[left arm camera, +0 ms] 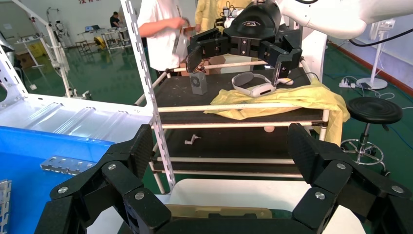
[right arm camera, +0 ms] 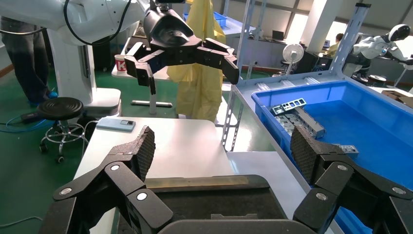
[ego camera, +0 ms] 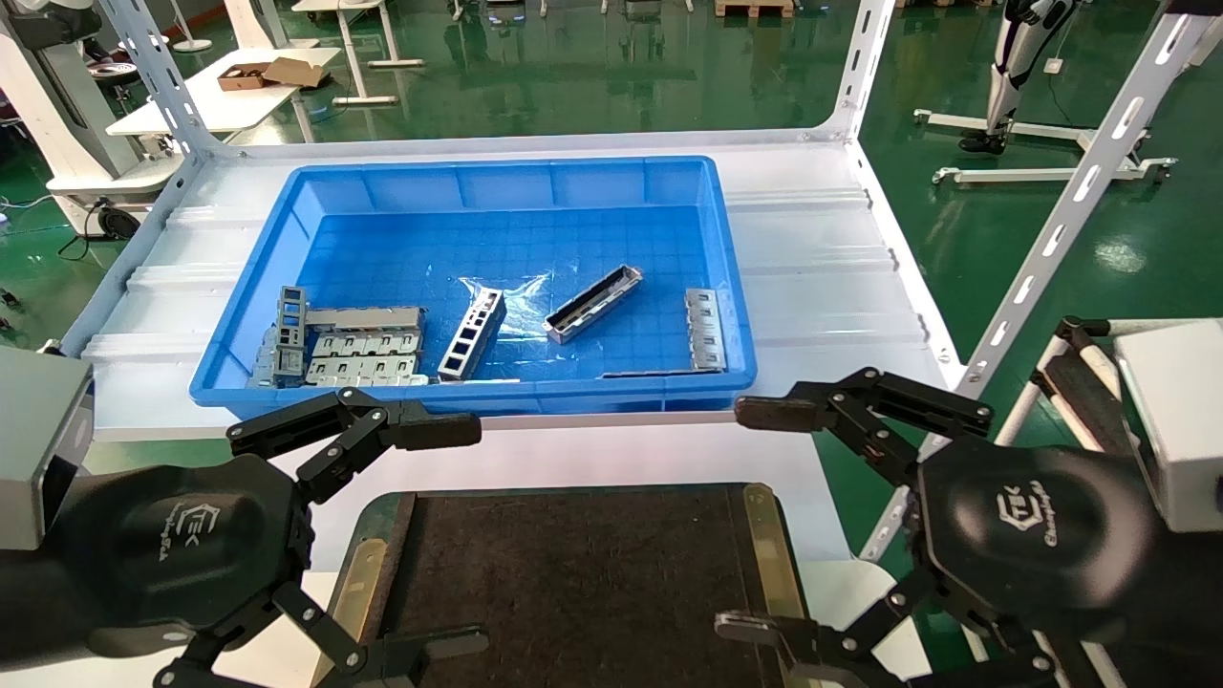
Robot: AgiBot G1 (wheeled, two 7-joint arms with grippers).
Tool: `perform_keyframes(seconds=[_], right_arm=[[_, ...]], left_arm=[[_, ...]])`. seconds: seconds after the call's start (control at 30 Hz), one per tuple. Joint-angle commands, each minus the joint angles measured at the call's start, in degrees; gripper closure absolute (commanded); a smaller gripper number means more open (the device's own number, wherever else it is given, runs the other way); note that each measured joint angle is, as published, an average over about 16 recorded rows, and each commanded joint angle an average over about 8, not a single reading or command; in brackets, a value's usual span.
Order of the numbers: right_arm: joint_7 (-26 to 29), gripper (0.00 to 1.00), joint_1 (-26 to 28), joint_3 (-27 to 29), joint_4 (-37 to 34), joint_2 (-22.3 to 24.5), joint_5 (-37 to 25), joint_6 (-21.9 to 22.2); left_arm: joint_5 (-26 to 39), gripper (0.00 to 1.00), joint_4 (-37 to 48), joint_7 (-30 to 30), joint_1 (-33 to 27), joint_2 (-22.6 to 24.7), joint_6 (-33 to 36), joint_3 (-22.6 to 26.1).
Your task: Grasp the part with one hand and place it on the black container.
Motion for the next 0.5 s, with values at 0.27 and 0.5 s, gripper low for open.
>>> perform_keyframes(seconds=[0.27, 0.5], right_arm=[[0.0, 0.0, 0.0, 0.0, 0.0, 0.0, 0.0, 0.0], [0.0, 0.0, 0.0, 0.0, 0.0, 0.0, 0.0, 0.0]], left_arm=[[0.0, 0.0, 0.0, 0.0, 0.0, 0.0, 0.0, 0.0], [0.0, 0.0, 0.0, 0.0, 0.0, 0.0, 0.0, 0.0]])
